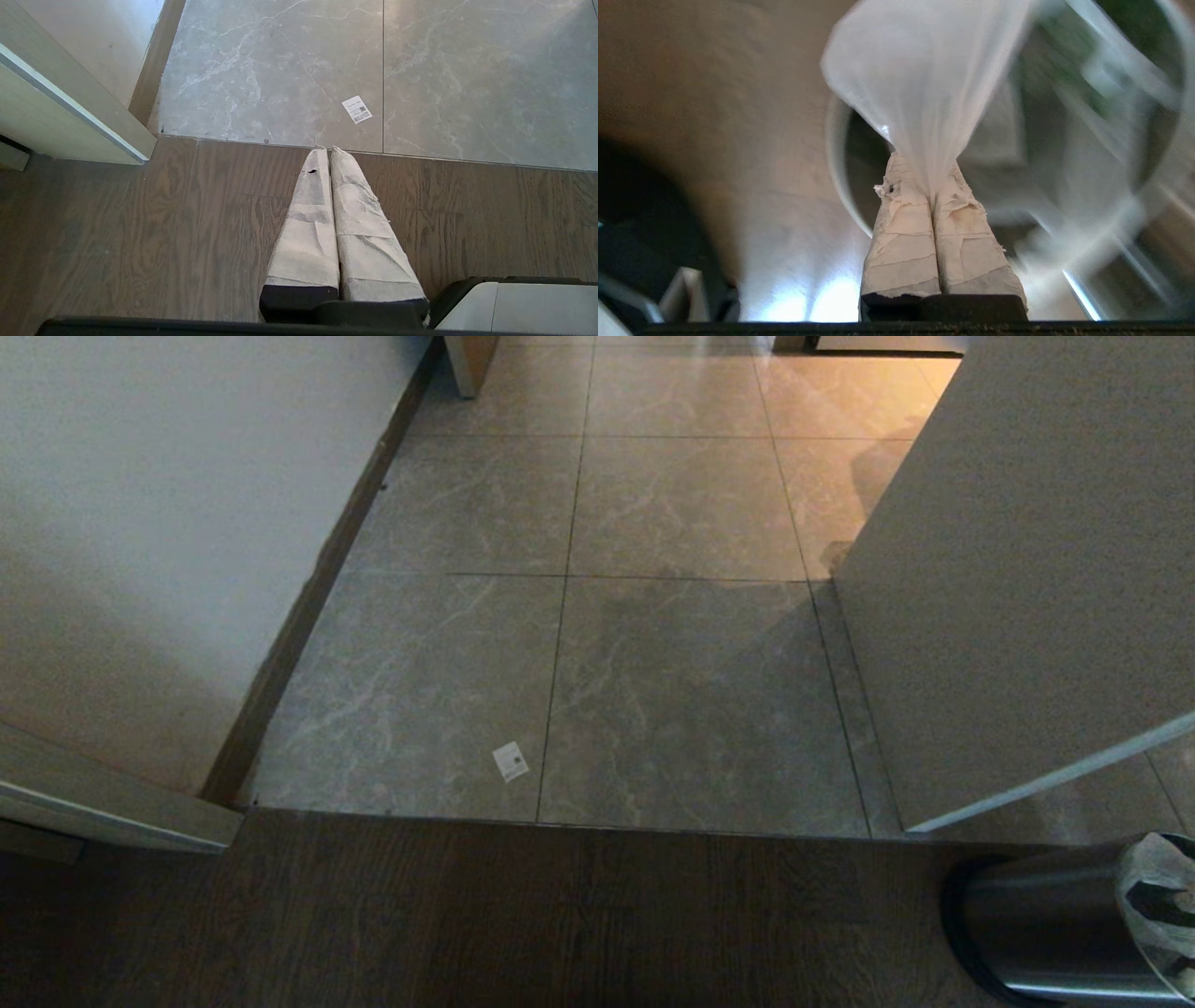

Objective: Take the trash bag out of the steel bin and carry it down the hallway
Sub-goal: Pick up the trash bag

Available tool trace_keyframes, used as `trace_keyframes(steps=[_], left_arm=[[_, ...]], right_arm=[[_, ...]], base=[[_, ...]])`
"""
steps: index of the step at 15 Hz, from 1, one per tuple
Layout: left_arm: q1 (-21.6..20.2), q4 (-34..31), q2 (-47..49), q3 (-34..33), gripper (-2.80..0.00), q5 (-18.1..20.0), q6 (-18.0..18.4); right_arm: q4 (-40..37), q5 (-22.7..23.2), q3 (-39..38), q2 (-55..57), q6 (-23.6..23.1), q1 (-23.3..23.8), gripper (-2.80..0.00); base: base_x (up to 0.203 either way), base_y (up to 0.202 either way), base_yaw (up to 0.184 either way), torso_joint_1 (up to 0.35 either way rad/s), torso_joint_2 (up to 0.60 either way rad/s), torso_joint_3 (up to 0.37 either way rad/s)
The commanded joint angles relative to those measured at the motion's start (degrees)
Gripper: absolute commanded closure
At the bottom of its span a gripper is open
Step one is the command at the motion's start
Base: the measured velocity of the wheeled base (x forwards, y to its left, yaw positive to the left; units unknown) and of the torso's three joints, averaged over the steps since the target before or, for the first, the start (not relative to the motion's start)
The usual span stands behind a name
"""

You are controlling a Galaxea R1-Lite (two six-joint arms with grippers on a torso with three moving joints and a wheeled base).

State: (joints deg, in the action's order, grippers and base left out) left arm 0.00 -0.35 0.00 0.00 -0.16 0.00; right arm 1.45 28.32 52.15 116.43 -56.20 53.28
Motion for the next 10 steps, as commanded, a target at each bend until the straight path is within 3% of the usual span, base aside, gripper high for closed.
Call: trace_keyframes(steps=[1,6,10], left_arm=[[0.0,0.0,0.0,0.0,0.00,0.0,0.0],[0.0,0.0,0.0,0.0,0.00,0.0,0.0],[0.0,0.0,0.0,0.0,0.00,0.0,0.0]], right_arm=[[0.2,-1.7,0.3,-1.5,-0.5,2.6,0.00],[2.2,-6.6,0.7,-1.4,-4.3,9.0,0.00],[2.2,-7.1,0.4,-0.8,-9.7,12.4,0.00]], base=[[0.000,0.000,0.000,0.000,0.00,0.000],[0.000,0.000,0.000,0.000,0.00,0.000],[0.000,0.000,0.000,0.000,0.00,0.000]])
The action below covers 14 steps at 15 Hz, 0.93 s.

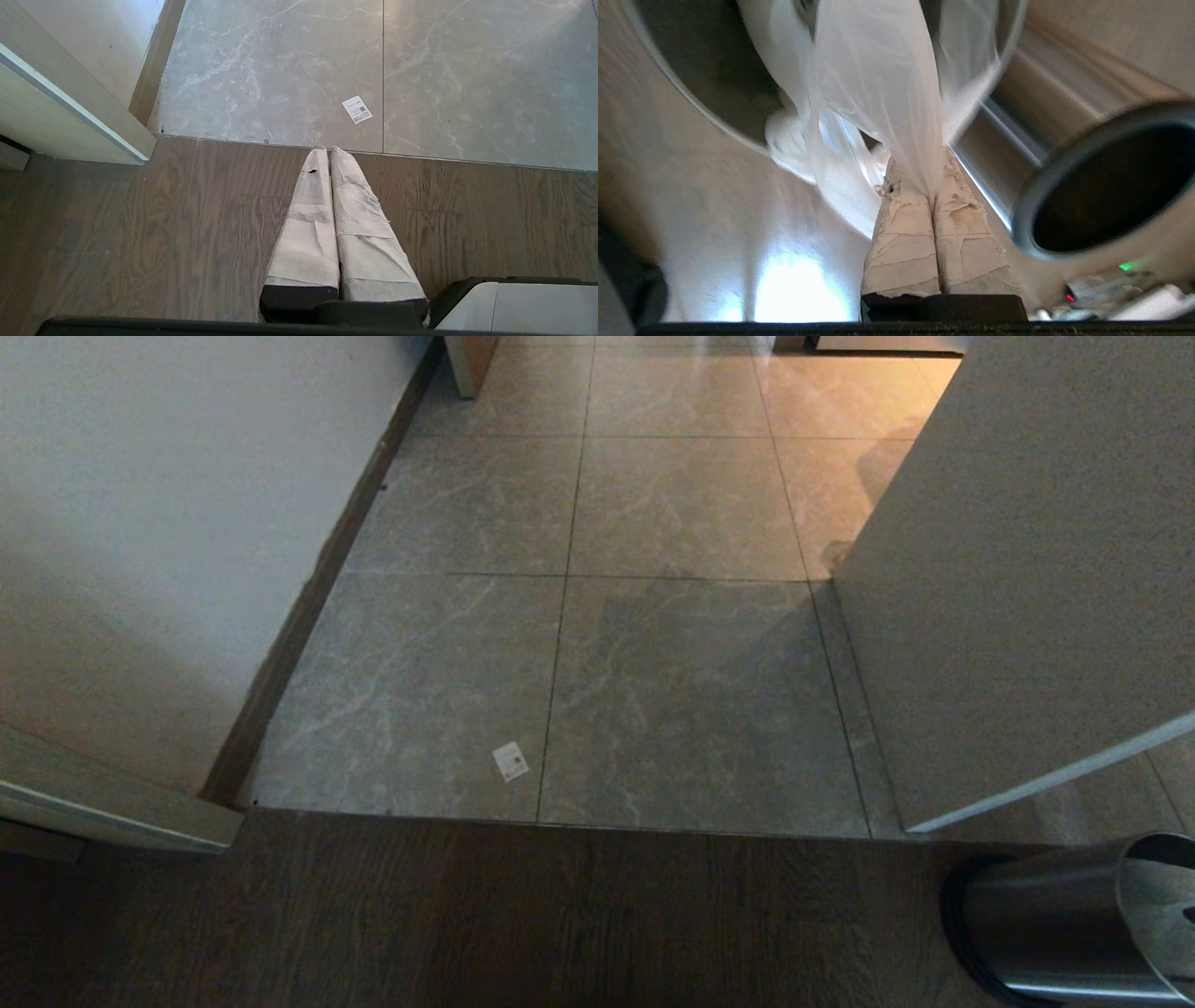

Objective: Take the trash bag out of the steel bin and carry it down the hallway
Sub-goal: Pick up the trash bag

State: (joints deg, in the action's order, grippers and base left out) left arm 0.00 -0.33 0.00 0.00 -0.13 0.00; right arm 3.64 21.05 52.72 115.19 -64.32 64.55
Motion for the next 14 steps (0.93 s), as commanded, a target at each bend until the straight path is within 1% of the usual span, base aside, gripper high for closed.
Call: trace_keyframes(steps=[1,3,7,8,10,12,14], left_arm=[[0.0,0.0,0.0,0.0,0.00,0.0,0.0],[0.0,0.0,0.0,0.0,0.00,0.0,0.0],[0.0,0.0,0.0,0.0,0.00,0.0,0.0],[0.0,0.0,0.0,0.0,0.00,0.0,0.0],[0.0,0.0,0.0,0.0,0.00,0.0,0.0],[0.0,0.0,0.0,0.0,0.00,0.0,0.0],[0.0,0.0,0.0,0.0,0.00,0.0,0.0]], right_arm=[[0.1,-0.4,-0.2,0.8,-2.7,1.5,0.00],[0.1,-1.2,-0.1,1.5,-2.9,1.5,0.00],[-0.1,-1.1,0.3,2.6,-2.5,1.5,0.00],[-0.4,-1.1,0.4,2.9,-2.3,1.5,-2.80],[-0.6,-0.4,0.0,3.1,-0.6,1.5,-2.80],[-1.6,0.6,-0.2,3.0,2.9,1.5,-2.80],[-3.2,0.7,-0.3,2.8,4.5,1.5,-2.80]], base=[[0.000,0.000,0.000,0.000,0.00,0.000],[0.000,0.000,0.000,0.000,0.00,0.000],[0.000,0.000,0.000,0.000,0.00,0.000],[0.000,0.000,0.000,0.000,0.00,0.000],[0.000,0.000,0.000,0.000,0.00,0.000],[0.000,0.000,0.000,0.000,0.00,0.000],[0.000,0.000,0.000,0.000,0.00,0.000]])
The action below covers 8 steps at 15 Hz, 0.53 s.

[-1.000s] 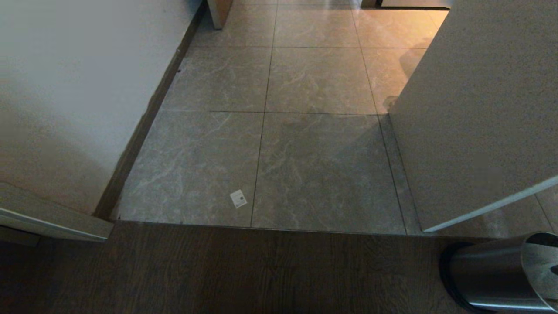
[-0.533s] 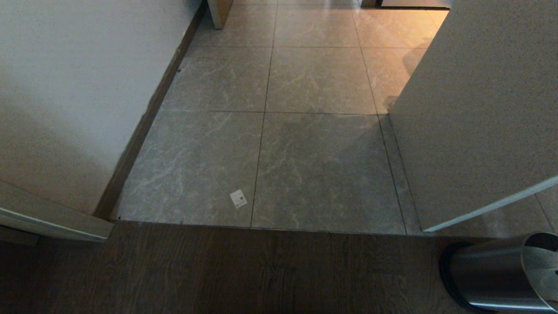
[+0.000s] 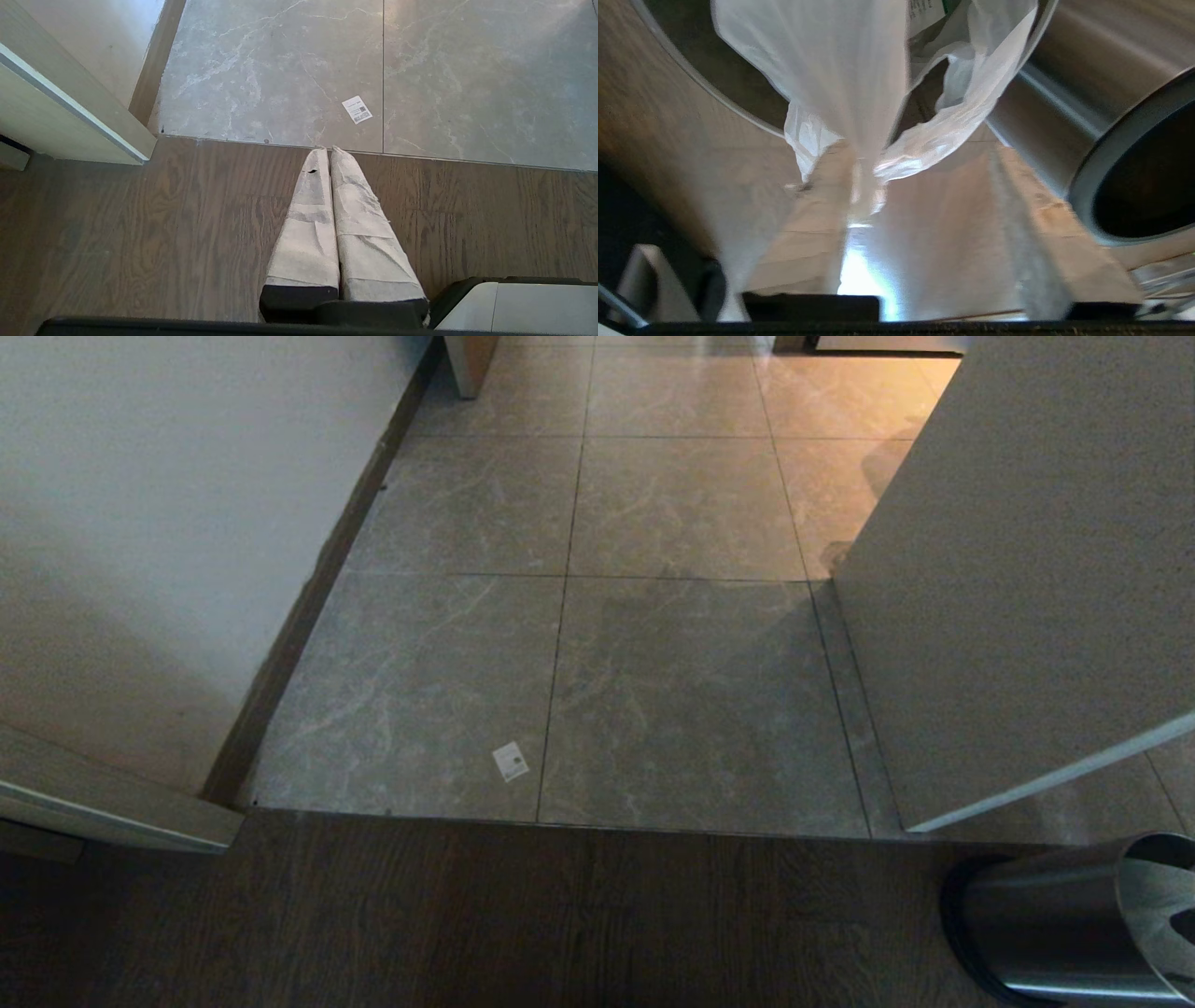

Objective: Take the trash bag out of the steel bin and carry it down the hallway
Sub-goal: Pick up the trash bag

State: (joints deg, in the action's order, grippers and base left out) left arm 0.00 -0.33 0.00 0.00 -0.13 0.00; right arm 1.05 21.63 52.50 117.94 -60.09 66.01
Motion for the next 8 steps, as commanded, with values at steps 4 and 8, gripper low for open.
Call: trace_keyframes(steps=[4,8], left_arm=[[0.0,0.0,0.0,0.0,0.00,0.0,0.0],[0.0,0.0,0.0,0.0,0.00,0.0,0.0]], right_arm=[[-4.0,0.2,-0.2,0.0,5.1,0.1,-2.80],[-8.0,1.1,-0.2,-0.1,6.4,0.8,-2.80]], base=[[0.000,0.000,0.000,0.000,0.00,0.000],[0.000,0.000,0.000,0.000,0.00,0.000]])
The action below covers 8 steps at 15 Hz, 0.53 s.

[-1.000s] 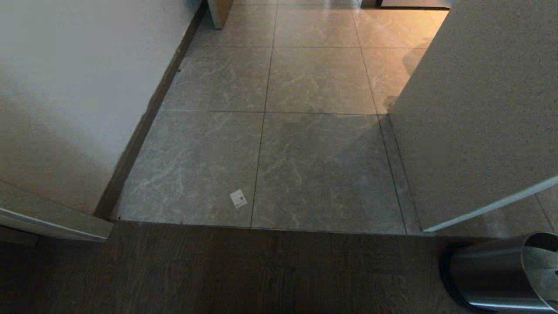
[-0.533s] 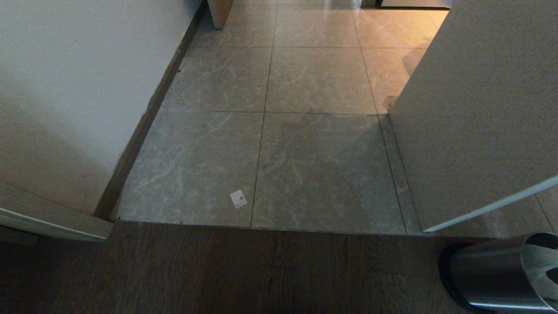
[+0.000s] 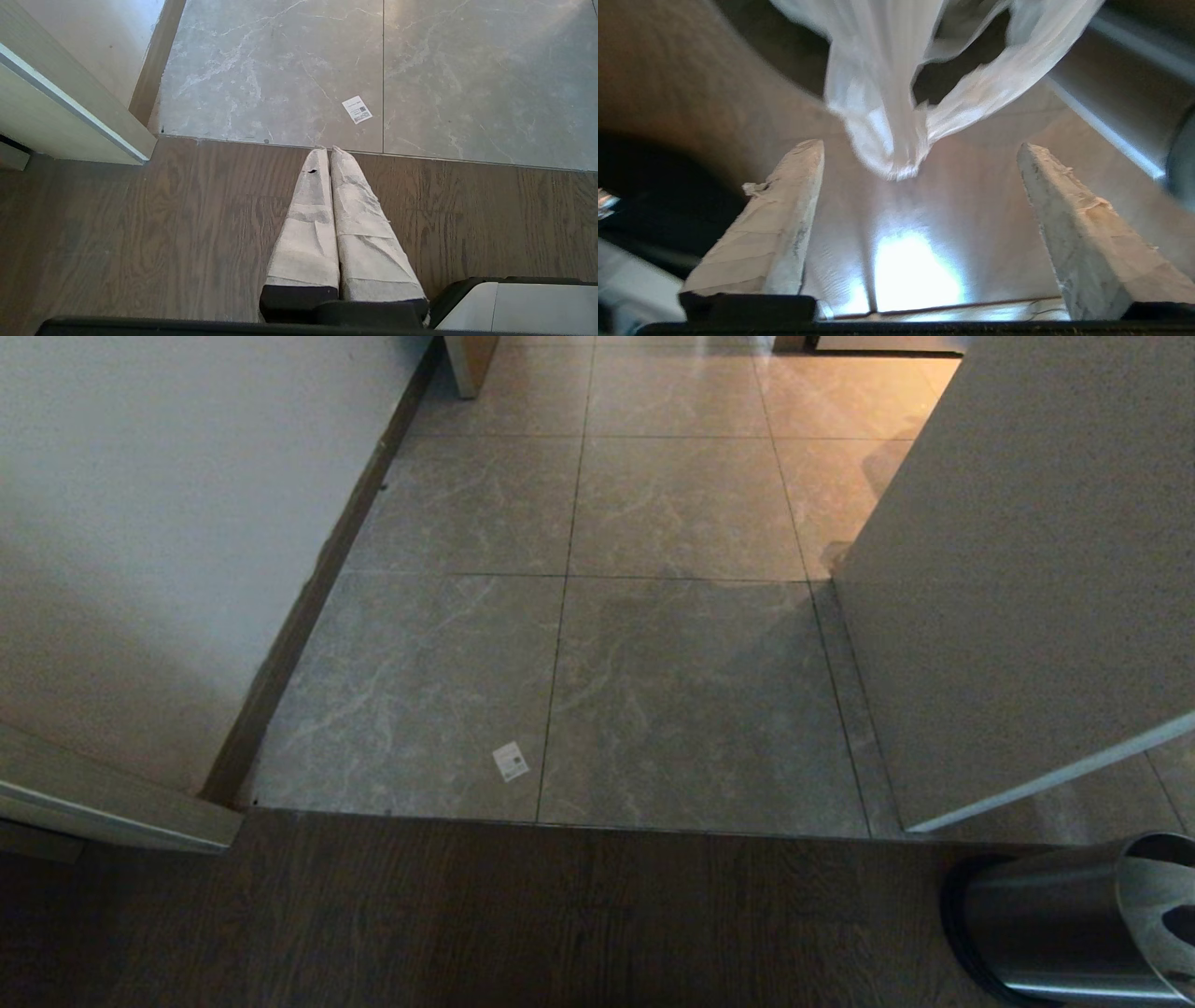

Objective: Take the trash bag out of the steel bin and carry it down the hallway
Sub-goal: Pick up the trash bag

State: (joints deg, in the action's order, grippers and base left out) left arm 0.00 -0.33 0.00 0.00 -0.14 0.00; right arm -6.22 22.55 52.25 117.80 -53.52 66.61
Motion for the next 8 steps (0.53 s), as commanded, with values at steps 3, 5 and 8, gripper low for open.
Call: trace_keyframes(steps=[3,5,8], left_arm=[[0.0,0.0,0.0,0.0,0.00,0.0,0.0],[0.0,0.0,0.0,0.0,0.00,0.0,0.0],[0.0,0.0,0.0,0.0,0.00,0.0,0.0]], right_arm=[[-0.9,1.4,-0.2,0.5,0.3,0.5,-2.80],[-0.8,2.6,-0.2,1.0,1.8,0.4,-2.80],[-0.6,4.4,-0.2,1.6,4.8,0.4,-2.80]], base=[[0.000,0.000,0.000,0.000,0.00,0.000],[0.000,0.000,0.000,0.000,0.00,0.000],[0.000,0.000,0.000,0.000,0.00,0.000]])
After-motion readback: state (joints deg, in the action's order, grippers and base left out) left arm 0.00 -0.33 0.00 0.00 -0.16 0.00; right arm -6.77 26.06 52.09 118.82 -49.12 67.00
